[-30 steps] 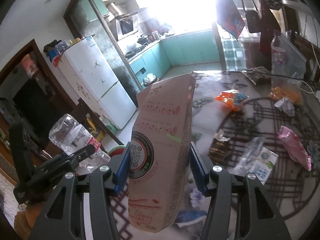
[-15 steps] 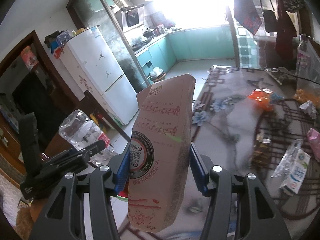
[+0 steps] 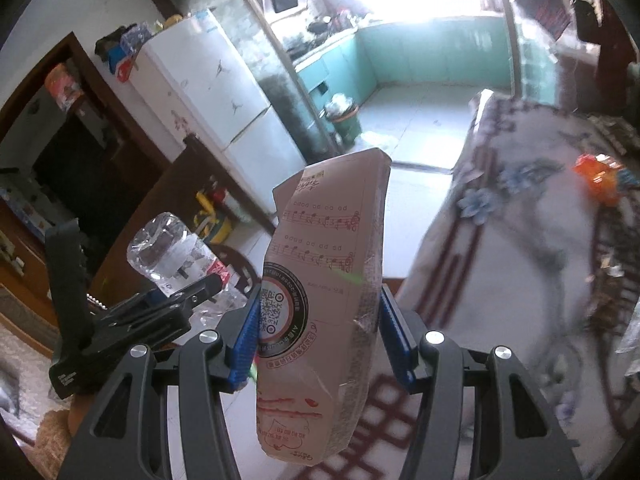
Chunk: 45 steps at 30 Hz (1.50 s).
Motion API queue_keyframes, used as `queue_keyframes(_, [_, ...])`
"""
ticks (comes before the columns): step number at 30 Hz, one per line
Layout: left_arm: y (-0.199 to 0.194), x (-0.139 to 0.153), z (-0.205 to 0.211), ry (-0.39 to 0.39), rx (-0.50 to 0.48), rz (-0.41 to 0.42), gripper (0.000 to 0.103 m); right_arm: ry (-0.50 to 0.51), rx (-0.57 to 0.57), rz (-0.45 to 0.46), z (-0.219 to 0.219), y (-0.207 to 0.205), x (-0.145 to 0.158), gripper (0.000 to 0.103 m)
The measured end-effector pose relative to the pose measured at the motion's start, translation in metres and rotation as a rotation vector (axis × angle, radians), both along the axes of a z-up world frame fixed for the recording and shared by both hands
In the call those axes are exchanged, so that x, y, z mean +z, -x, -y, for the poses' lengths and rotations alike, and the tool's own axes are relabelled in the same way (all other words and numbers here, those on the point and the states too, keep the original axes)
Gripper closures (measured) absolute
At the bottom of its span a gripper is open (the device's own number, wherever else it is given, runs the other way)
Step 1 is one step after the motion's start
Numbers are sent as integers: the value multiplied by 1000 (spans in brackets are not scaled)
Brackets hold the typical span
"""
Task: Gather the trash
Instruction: 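Open the right tool to drop the pink carton while the left tool drops the bottle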
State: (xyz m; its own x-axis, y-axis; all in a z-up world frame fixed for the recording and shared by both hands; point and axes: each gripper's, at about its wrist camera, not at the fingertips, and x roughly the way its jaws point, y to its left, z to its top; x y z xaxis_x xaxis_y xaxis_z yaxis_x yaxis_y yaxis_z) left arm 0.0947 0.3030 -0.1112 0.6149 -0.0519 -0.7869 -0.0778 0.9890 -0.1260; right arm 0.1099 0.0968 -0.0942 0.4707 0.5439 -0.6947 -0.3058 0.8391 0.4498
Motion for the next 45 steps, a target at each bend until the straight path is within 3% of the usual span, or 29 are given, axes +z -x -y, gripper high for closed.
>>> queue_keyframes(17, [-11, -8, -41, -5, 53, -17, 53, 20, 84, -72, -57, -23, -27, 49])
queue_keyframes(19, [-12, -9, -43, -7, 54, -18, 52, 37, 82, -73, -60, -26, -29, 44])
queue_keyframes(20, [-13, -10, -43, -9, 53, -17, 52, 46, 75, -61, -60, -27, -28, 31])
queue_keyframes(23, [-18, -14, -41, -7, 51, -31, 52, 30, 26, 3, -49, -23, -20, 24])
queue_keyframes(36, [-30, -17, -32, -25, 31, -23, 52, 23, -87, -62, 28, 14, -21, 24])
queue_keyframes(38, [-30, -19, -30, -28, 31, -30, 38, 18, -112, -71, 37, 19, -23, 24])
queue_keyframes(39, [-30, -19, -29, -37, 38, -27, 17, 12, -129, -73, 44, 22, -23, 24])
queue_keyframes(40, [-30, -18, -29, -44, 43, -17, 13, 12, -136, -71, 45, 24, -21, 24])
queue_keyframes(45, [-29, -5, -10, -73, 23, 20, 13, 38, -185, -4, 69, 42, -10, 24])
